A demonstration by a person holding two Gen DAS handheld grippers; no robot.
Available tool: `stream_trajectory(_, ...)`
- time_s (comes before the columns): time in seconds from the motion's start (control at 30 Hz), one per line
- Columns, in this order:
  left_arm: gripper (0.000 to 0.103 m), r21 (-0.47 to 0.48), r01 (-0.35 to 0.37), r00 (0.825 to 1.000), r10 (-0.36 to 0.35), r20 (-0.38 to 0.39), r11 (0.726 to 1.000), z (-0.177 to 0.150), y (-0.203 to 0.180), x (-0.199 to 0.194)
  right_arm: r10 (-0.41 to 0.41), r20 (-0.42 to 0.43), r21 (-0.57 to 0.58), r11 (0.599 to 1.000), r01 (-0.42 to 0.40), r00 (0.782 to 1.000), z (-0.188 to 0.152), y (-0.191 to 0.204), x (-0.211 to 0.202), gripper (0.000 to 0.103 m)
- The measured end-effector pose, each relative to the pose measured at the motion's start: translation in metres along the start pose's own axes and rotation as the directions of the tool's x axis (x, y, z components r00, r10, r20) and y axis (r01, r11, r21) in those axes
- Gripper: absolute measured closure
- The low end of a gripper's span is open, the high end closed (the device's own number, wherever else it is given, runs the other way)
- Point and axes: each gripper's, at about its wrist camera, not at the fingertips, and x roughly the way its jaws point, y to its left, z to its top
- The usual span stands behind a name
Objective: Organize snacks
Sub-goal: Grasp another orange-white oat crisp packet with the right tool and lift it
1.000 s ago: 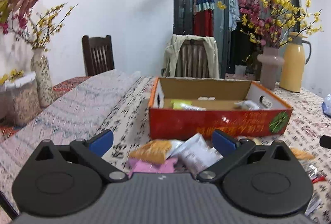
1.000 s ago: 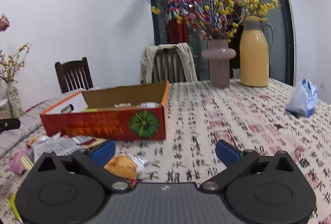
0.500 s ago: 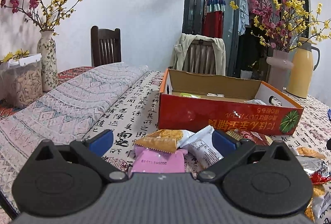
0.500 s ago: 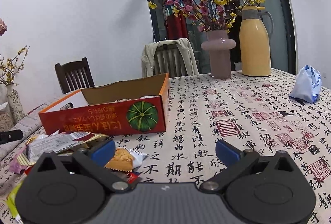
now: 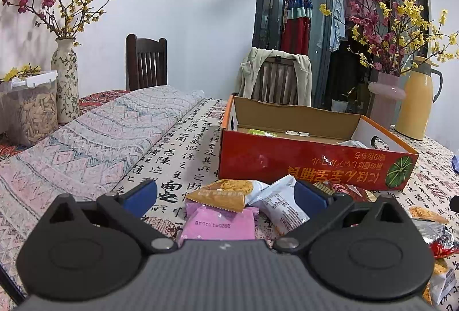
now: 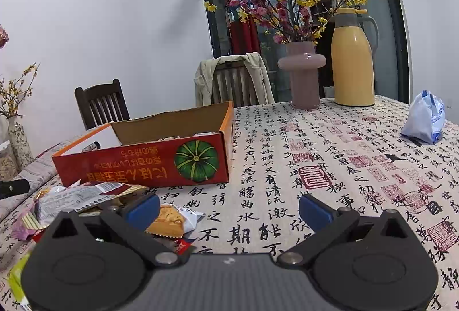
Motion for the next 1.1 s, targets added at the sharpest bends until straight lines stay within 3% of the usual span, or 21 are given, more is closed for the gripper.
stream_trajectory(0.1,0.000,-0.012,0.007,1.000,-0.007,-0.004,1.000,0.000,0.002,0.000,-0.029,0.017,-0.015,0.999,0.030,0.999,0.001,0.003,-0.004,0.000)
stream_trajectory(0.4,0.000,-0.033,0.026,1.000,-0.026,0.002,0.999,0.000,0.006,-0.002,-0.019,0.040,-0.001,1.000,0.019,0.999,0.007,0.015,-0.033,0.000)
stream_trajectory(0.57,0.000,-0.044,0.036,0.999,-0.036,0.005,0.998,-0.001,0.008,-0.003,-0.026,-0.024,-0.018,0.999,0.026,0.999,0.005,0.025,-0.039,0.000)
stream_trajectory(0.83,0.000,-0.051,0.048,0.999,-0.048,0.010,0.998,-0.001,0.010,-0.005,0.012,-0.056,-0.041,0.999,-0.014,0.998,0.004,0.049,-0.037,0.000)
stream_trajectory(1.0,0.000,-0.056,0.053,0.999,-0.053,0.009,0.997,-0.001,0.010,-0.005,-0.024,-0.102,-0.042,0.999,0.020,0.994,0.013,0.054,-0.017,0.000)
stream_trajectory(1.1,0.000,-0.058,0.053,0.999,-0.052,0.009,0.997,-0.001,0.010,-0.005,-0.013,-0.185,-0.019,1.000,0.010,0.983,0.029,0.052,0.009,0.004)
